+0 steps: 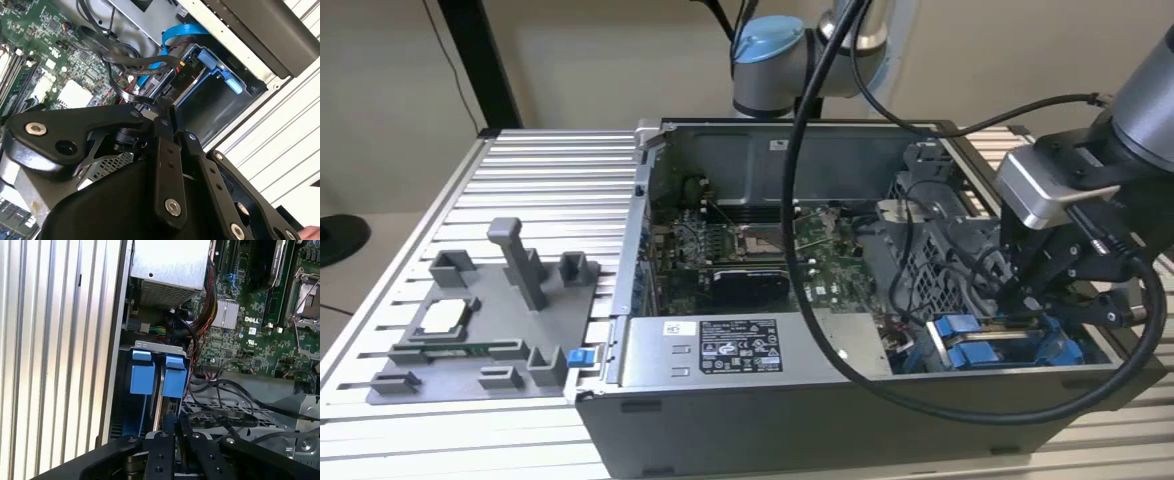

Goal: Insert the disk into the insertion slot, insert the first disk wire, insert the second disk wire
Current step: 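Insert the second disk wire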

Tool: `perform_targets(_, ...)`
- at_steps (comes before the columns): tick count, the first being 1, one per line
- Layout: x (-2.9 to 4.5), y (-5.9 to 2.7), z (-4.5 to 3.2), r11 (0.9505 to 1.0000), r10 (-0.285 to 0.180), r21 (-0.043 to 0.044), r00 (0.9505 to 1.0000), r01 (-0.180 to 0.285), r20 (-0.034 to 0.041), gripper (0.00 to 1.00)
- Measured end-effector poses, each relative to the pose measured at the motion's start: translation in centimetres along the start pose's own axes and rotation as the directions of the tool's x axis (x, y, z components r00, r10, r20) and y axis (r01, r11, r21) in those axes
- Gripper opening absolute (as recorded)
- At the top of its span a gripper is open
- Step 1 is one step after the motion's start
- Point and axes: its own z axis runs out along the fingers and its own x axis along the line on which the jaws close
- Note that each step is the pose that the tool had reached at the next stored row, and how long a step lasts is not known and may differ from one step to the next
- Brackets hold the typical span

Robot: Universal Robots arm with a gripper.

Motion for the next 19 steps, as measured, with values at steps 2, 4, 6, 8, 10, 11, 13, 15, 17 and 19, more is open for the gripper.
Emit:
perform_targets(2,0.01,0.0,0.2,1.0,0.002,0.0033,1.0,-0.002,-0.0018,0.0)
perform_targets(4,0.02,0.01,0.23,1.0,0.003,0.0034,1.0,-0.003,-0.002,0.0)
perform_targets(6,0.02,0.02,0.23,1.0,0.003,0.0035,1.0,-0.003,-0.002,0.0)
perform_targets(8,0.02,0.02,0.26,1.0,0.003,0.0048,1.0,-0.003,-0.002,0.0)
perform_targets(10,0.02,0.01,0.32,1.0,0.003,0.0079,1.0,-0.003,-0.0021,0.0)
perform_targets(11,0.02,0.01,0.34,0.9999,0.003,0.0095,1.0,-0.003,-0.0025,0.0)
perform_targets(13,0.02,-0.01,0.44,0.9999,0.01,0.0132,0.9999,-0.01,-0.0035,0.0)
perform_targets(15,0.05,-0.05,0.57,0.9996,0.022,0.0158,0.9997,-0.022,-0.004,0.0)
perform_targets(17,0.06,-0.1,0.67,0.9992,0.035,0.0178,0.9994,-0.035,-0.005,0.0)
perform_targets(19,-0.04,-0.13,0.73,0.999,0.04,0.0198,0.9992,-0.04,-0.0052,0.0)
